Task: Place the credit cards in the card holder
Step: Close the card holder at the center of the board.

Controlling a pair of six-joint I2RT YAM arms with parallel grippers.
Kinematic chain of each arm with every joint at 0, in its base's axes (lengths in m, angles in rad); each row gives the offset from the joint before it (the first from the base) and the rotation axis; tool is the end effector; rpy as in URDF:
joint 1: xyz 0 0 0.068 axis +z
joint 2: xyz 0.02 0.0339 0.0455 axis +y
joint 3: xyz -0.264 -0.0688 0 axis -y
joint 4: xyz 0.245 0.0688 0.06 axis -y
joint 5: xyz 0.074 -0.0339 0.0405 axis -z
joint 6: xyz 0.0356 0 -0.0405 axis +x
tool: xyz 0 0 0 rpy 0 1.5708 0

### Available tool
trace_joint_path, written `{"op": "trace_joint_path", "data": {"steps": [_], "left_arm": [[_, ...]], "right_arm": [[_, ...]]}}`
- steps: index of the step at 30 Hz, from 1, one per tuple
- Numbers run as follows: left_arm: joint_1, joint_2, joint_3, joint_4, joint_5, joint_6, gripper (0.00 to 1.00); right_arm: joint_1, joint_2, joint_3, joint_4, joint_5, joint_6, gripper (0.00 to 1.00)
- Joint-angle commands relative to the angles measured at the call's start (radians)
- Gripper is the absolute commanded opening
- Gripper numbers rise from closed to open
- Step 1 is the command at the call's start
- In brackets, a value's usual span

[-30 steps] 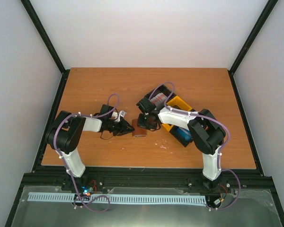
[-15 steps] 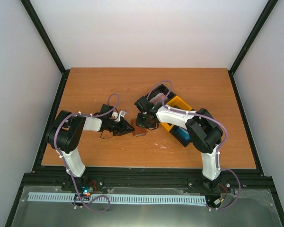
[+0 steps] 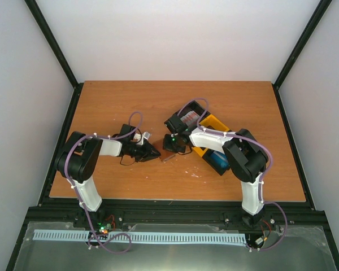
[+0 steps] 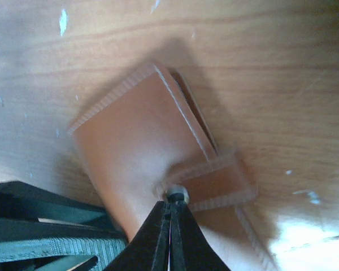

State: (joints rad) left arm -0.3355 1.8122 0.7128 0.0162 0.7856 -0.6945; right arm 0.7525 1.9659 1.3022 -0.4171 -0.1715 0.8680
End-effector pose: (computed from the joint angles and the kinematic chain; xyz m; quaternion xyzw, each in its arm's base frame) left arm 0.2696 -0.1207 0.0912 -0.0691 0.8986 -0.4331 0.0111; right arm 0.2900 0.2798 0.1573 0.0350 0.9662 0.2323 0.1064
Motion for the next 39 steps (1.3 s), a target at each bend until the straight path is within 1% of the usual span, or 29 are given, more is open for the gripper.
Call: {"op": "trace_joint_path", "data": {"steps": [1, 7, 12, 17, 19, 22, 26, 30, 34, 39], "left_arm": [[-0.028, 0.135, -0.068, -0.259, -0.251, 0.023, 0.21], [-0.028, 0.136, -0.067, -0.262, -0.261, 0.019, 0.21], [-0.028, 0.133, -0.074, -0.262, -0.263, 0.018, 0.21], [-0.028, 0.126, -0.079, -0.262, -0.264, 0.018, 0.21], [-0.028, 0.124, -0.079, -0.262, -0.264, 0.017, 0.22], [-0.028, 0.122, -0.077, -0.263, -0.264, 0.016, 0.22], [-0.028, 0.119, -0.080, -0.257, -0.257, 0.005, 0.22], [-0.028, 0.111, -0.090, -0.226, -0.231, -0.018, 0.27], [-0.028, 0.103, -0.101, -0.198, -0.212, -0.048, 0.29], [-0.025, 0.088, -0.110, -0.187, -0.215, -0.077, 0.29]], "right_arm": [[0.038, 0.080, -0.001, -0.063, -0.070, -0.047, 0.04], [0.048, 0.108, 0.022, -0.138, -0.001, -0.065, 0.04], [0.044, 0.046, 0.065, -0.122, 0.020, -0.095, 0.05], [0.032, -0.030, 0.141, -0.123, 0.098, -0.135, 0.11], [0.031, -0.019, 0.174, -0.153, 0.147, -0.161, 0.14], [0.033, 0.028, 0.228, -0.218, 0.199, -0.196, 0.15], [0.041, 0.042, 0.236, -0.230, 0.249, -0.253, 0.20], [0.057, 0.063, 0.257, -0.249, 0.272, -0.347, 0.24], [0.076, 0.081, 0.283, -0.270, 0.297, -0.417, 0.31], [0.090, 0.113, 0.307, -0.302, 0.326, -0.437, 0.31]]}}
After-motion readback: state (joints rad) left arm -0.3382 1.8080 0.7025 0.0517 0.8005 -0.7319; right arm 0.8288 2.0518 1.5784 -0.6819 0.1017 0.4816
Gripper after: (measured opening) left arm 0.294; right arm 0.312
